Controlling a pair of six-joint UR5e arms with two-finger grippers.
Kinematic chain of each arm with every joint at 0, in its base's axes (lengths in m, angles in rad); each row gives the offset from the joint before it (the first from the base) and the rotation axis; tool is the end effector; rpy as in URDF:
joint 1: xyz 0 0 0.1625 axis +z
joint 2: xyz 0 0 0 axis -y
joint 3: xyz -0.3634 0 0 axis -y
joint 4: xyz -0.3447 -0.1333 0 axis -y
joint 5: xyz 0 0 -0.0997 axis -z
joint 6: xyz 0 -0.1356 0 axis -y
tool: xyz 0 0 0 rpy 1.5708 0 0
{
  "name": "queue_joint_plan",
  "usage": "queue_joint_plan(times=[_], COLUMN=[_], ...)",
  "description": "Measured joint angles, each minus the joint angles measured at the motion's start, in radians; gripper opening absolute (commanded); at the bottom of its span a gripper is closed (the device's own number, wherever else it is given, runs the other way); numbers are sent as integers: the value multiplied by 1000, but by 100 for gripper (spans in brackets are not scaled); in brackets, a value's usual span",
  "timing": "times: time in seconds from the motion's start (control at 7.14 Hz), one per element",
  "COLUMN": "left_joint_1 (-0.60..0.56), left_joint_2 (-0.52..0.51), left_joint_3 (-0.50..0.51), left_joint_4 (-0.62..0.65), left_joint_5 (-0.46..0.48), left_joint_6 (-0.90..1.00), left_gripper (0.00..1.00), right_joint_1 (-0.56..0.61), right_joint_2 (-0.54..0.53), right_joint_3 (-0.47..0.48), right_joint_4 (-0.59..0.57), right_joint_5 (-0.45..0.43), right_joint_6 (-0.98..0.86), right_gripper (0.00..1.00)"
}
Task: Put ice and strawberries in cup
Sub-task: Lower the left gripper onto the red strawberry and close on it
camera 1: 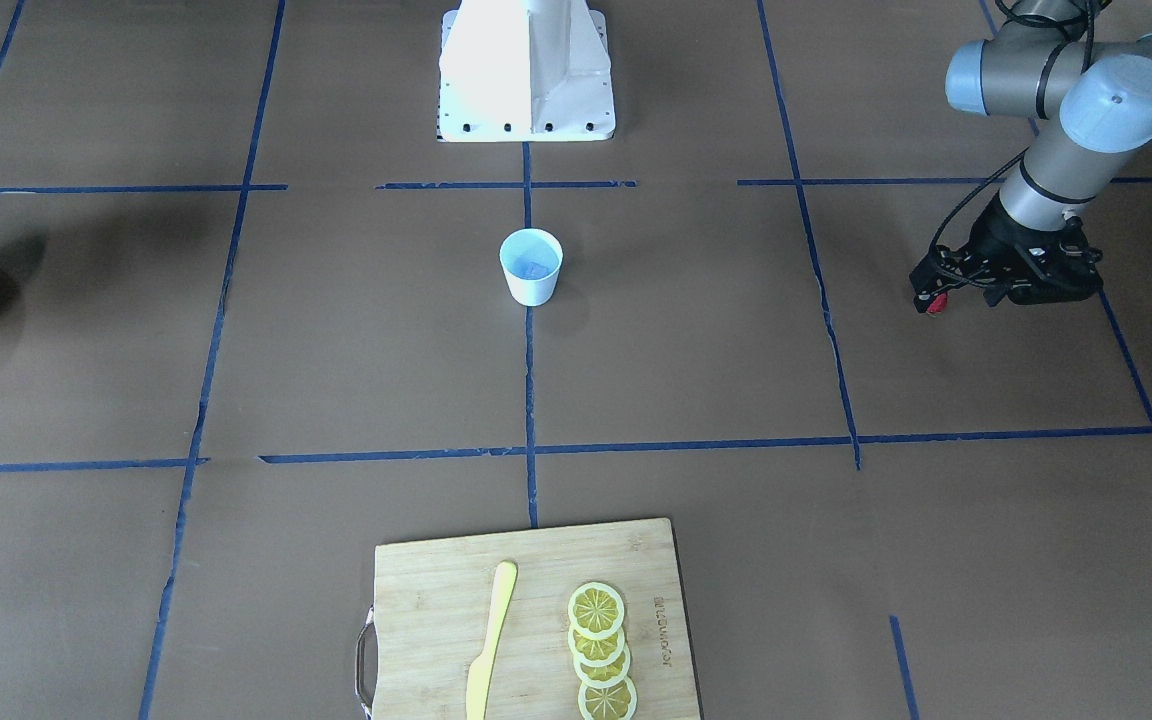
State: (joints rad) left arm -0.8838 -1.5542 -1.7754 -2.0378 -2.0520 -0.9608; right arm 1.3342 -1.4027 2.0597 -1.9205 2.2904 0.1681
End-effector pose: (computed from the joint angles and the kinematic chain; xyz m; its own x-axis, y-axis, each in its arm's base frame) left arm 0.2530 -0.4196 0.4960 0.7024 -0.0556 -0.7096 0.1271 0.9907 0.0481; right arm -0.0650 -0.4571 0.3773 0.7121 -0.2098 0.6700 0.1058 0.9755 0.1931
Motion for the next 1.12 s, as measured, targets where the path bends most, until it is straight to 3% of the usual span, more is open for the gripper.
queue_joint_plan(times=[1.12], left_joint_1=[77], left_joint_2=[20], left_joint_3=[42], left_joint_4=[-55], left_joint_5=[-1], left_joint_6=[-101], left_gripper=[96], right_joint_1=[40], right_joint_2=[-42], right_joint_3=[-3], right_joint_4=[0], right_joint_5=[17], right_joint_6=[-29], right_gripper=[100])
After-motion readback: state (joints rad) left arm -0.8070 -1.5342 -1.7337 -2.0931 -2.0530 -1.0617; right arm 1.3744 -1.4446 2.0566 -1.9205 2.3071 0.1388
